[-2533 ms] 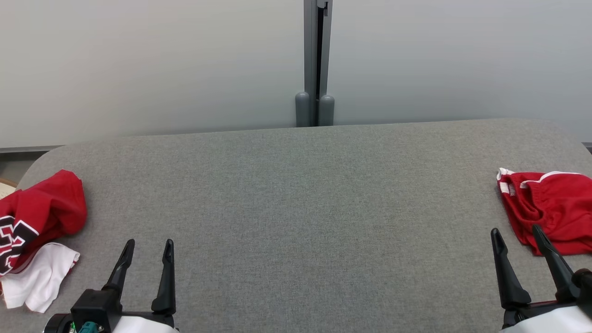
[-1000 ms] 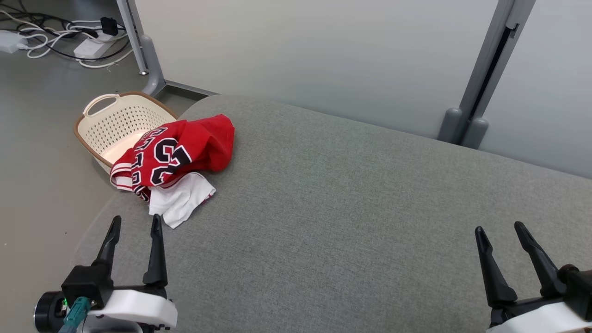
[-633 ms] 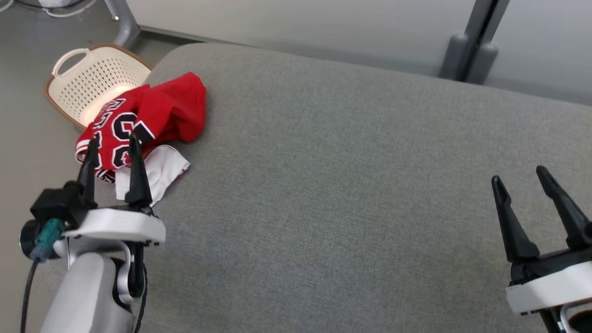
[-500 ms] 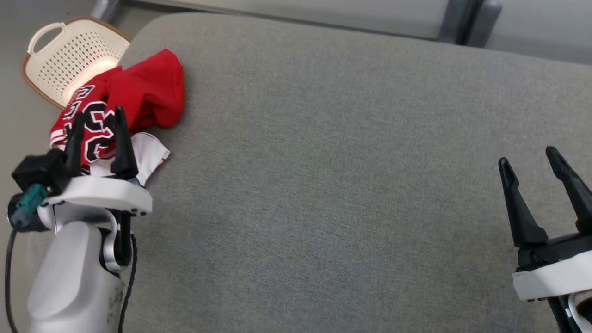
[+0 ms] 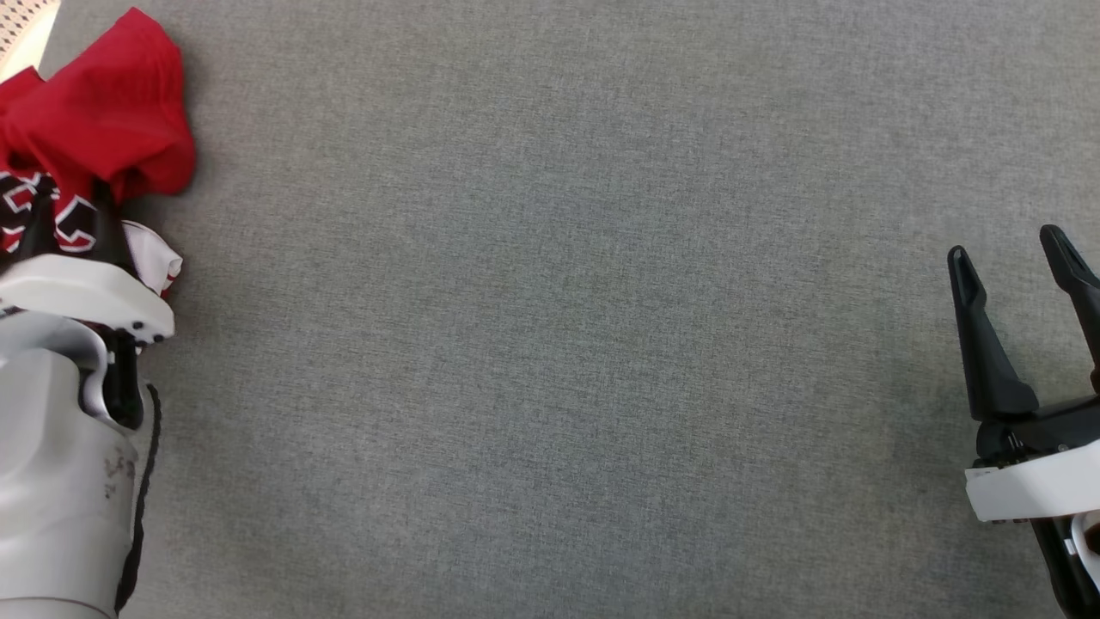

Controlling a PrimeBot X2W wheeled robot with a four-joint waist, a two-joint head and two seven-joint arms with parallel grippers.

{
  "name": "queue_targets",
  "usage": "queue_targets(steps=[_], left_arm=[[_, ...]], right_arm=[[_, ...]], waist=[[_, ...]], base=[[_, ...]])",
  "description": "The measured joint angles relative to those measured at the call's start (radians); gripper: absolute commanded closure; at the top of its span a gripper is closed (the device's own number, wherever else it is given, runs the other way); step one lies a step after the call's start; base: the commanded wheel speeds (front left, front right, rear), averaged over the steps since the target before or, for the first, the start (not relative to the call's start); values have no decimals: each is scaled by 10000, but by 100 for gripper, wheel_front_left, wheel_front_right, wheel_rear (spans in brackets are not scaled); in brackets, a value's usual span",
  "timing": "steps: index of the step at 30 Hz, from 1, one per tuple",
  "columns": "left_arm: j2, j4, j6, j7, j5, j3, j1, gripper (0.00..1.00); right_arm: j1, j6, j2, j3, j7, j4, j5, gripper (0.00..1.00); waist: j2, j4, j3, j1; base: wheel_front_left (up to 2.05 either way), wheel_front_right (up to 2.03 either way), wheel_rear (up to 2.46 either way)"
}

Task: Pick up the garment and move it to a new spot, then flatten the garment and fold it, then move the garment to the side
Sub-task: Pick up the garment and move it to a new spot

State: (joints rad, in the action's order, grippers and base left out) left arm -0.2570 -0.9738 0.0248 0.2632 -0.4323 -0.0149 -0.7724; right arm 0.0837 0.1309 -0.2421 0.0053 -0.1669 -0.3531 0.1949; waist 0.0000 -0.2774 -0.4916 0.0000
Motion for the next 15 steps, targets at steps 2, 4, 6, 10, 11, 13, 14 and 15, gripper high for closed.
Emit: queue_targets(steps=[2,4,6,10,11,13,14,15], left_arm=[[-77,190,4,0,63,-138,-108,100],[-92,702,-15,0,234,-336,-86,100],[-79,1398,-65,0,435,-568,65,100],[31,3022,-127,-2,966,-1034,879,100],[73,3486,-134,0,1058,-1139,1093,100],[205,4412,-215,-2,1373,-1252,1597,100],[305,4874,-267,-2,1521,-1269,1883,100],[399,5342,-295,0,1632,-1275,2193,100]], right_arm=[[47,0,-4,-27,13,21,17,0],[86,0,-6,-44,46,65,10,0],[89,0,-10,-56,104,132,-15,0],[13,0,52,-8,293,322,-113,0],[-23,0,98,-8,355,410,-109,0],[-71,0,199,42,485,560,-98,0],[-149,0,238,42,537,648,-84,0],[-257,0,295,59,569,750,-69,0]], waist=[[0,-25,5,0],[0,-48,83,0],[0,-65,213,0],[0,-66,701,0],[0,-60,853,0],[0,-39,1189,0],[0,-27,1372,0],[0,-13,1567,0]], base=[[0,0,0],[0,0,0],[0,0,0],[0,0,0],[0,0,0],[0,0,0],[0,0,0],[0,0,0]])
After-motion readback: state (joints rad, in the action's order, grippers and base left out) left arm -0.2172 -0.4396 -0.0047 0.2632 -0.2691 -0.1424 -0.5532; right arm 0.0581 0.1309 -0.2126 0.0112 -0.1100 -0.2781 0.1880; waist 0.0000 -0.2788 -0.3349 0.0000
